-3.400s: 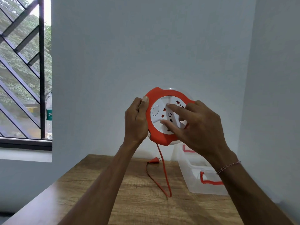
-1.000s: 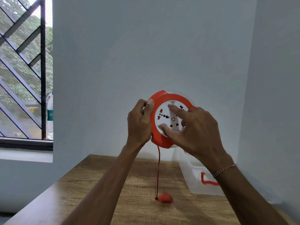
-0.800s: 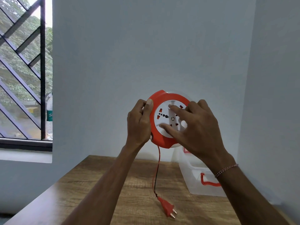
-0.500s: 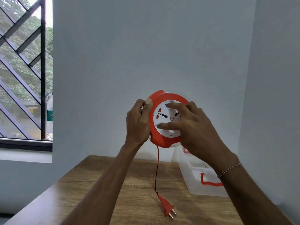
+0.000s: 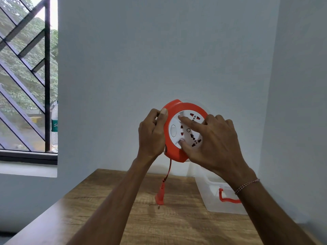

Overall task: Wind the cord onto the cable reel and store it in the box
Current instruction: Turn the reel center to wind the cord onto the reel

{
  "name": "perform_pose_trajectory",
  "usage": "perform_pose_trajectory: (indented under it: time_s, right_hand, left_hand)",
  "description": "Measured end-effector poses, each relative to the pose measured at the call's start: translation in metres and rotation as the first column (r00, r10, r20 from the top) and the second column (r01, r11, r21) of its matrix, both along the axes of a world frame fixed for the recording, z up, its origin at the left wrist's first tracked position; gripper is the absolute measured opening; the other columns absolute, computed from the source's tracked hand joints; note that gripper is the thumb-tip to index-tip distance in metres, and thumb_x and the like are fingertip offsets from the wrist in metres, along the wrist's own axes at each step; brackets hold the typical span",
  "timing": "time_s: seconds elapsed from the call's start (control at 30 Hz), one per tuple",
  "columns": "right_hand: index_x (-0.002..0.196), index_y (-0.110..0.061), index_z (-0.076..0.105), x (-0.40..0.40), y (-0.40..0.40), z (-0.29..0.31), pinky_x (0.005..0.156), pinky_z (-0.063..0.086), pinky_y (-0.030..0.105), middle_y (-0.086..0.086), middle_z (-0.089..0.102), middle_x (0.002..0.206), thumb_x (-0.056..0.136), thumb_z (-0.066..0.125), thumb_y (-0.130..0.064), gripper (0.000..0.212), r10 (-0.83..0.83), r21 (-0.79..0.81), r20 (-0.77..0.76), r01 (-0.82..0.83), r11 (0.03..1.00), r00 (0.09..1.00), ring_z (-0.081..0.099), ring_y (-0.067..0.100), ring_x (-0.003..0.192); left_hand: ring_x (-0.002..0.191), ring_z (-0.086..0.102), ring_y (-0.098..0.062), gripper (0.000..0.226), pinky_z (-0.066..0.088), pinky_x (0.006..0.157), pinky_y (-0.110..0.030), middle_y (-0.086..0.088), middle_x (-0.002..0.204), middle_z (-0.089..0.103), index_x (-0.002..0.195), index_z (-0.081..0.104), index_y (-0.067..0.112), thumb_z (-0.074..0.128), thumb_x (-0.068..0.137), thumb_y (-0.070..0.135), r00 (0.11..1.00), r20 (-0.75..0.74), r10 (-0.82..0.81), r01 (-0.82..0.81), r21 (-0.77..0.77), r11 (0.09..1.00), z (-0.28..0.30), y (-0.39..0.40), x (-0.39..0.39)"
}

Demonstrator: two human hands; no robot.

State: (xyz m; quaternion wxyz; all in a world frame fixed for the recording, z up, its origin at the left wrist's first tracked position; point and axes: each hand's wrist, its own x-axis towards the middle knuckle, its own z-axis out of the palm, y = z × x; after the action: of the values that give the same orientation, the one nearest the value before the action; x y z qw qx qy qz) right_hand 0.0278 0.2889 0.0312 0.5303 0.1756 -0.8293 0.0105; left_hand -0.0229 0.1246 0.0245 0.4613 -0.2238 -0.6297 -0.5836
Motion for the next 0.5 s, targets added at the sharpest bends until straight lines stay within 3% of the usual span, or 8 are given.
perform_pose_trajectory:
  time_s: [0.13, 0.3, 0.4, 0.5]
  right_hand:
    - [0.14, -0.037, 0.044, 0.0, 0.005, 0.004, 0.079, 0.048, 0.037, 0.011, 0.063, 0.116, 0.08, 0.053, -0.066, 0.067, 0.056, 0.047, 0.028, -0.057, 0.997, 0.998, 0.052, 0.024, 0.094]
    - [0.136, -0.031, 0.052, 0.007, 0.019, 0.015, 0.07, 0.047, 0.028, 0.008, 0.06, 0.104, 0.087, 0.052, -0.056, 0.055, 0.203, 0.145, -0.012, -0.2, 0.969, 0.979, 0.043, 0.016, 0.091]
    - [0.114, -0.028, 0.069, 0.009, 0.021, 0.019, 0.072, 0.051, 0.034, 0.008, 0.062, 0.109, 0.081, 0.07, -0.03, 0.033, 0.26, 0.199, -0.043, -0.247, 0.948, 0.965, 0.046, 0.022, 0.098]
    - [0.098, -0.028, 0.075, 0.011, 0.014, 0.017, 0.079, 0.053, 0.041, 0.005, 0.059, 0.127, 0.063, 0.086, -0.019, 0.038, 0.205, 0.287, 0.04, -0.208, 0.935, 0.978, 0.046, 0.026, 0.11]
  left_hand:
    - [0.068, 0.069, -0.021, 0.036, 0.06, 0.063, -0.043, -0.004, 0.08, 0.069, 0.092, 0.06, 0.013, 0.043, 0.096, 0.044, 1.0, 0.005, 0.002, -0.002, 0.01, 1.0, 0.0, 0.001, 0.002]
    - [0.073, 0.061, -0.042, 0.04, 0.054, 0.06, -0.049, -0.022, 0.083, 0.063, 0.093, 0.056, 0.001, 0.041, 0.102, 0.037, 1.0, -0.027, -0.016, 0.017, 0.068, 0.998, 0.005, -0.004, 0.005]
    - [0.07, 0.065, -0.03, 0.034, 0.057, 0.057, -0.032, -0.012, 0.08, 0.067, 0.091, 0.058, 0.007, 0.042, 0.102, 0.036, 1.0, -0.021, -0.019, 0.02, 0.067, 0.998, 0.006, -0.005, 0.005]
    - [0.068, 0.066, -0.024, 0.03, 0.056, 0.057, -0.025, -0.006, 0.079, 0.067, 0.089, 0.059, 0.014, 0.042, 0.101, 0.036, 0.999, -0.013, -0.044, 0.045, 0.041, 0.998, 0.003, -0.002, 0.003]
